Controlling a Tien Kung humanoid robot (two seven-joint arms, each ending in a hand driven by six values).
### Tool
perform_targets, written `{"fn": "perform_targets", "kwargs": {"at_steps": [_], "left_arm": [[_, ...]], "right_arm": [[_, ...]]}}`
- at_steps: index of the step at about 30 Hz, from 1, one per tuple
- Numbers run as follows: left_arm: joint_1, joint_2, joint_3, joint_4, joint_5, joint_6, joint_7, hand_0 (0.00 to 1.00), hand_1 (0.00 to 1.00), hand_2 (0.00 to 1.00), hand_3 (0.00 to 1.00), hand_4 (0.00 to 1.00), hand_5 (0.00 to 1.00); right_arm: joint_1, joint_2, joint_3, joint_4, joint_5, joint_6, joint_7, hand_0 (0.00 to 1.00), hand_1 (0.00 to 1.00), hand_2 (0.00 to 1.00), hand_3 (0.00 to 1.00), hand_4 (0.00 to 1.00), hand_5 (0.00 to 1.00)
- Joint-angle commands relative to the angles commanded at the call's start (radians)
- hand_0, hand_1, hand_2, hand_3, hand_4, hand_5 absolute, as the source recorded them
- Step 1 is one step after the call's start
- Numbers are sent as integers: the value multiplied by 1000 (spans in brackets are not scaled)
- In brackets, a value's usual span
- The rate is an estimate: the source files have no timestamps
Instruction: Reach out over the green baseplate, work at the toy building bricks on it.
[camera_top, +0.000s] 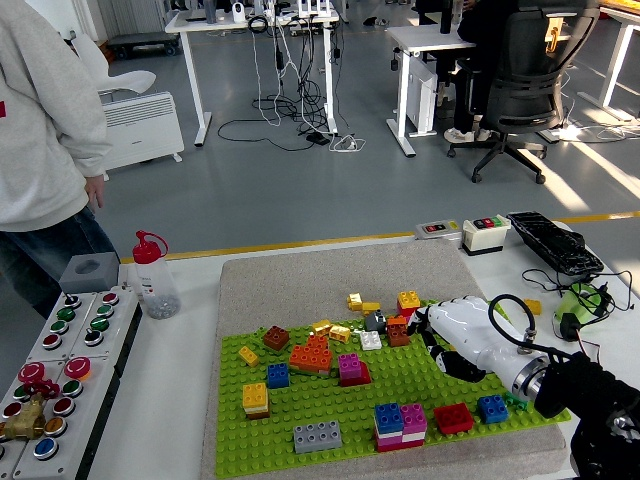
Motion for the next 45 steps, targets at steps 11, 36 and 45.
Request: {"fn": "perform_targets", "kwargs": {"at_steps": [11,36,45], "left_arm": [[1,1,1,0,7,0,2,723,761,767,670,472,998],[5,1,-1,0,19,-3,3,724,762,768,670,472,998],[-1,0,-2,0,15,-2,1,724,762,768,669,471,998]], "right_arm": [[32,57,3,-167,68,-78,46,568,624,799,808,537,71],[-15,166,174,-318,437,-186,277,822,778,800,790,454,350],[-103,200,427,-356,775,-19,339,799,772,776,763,426,412]]}}
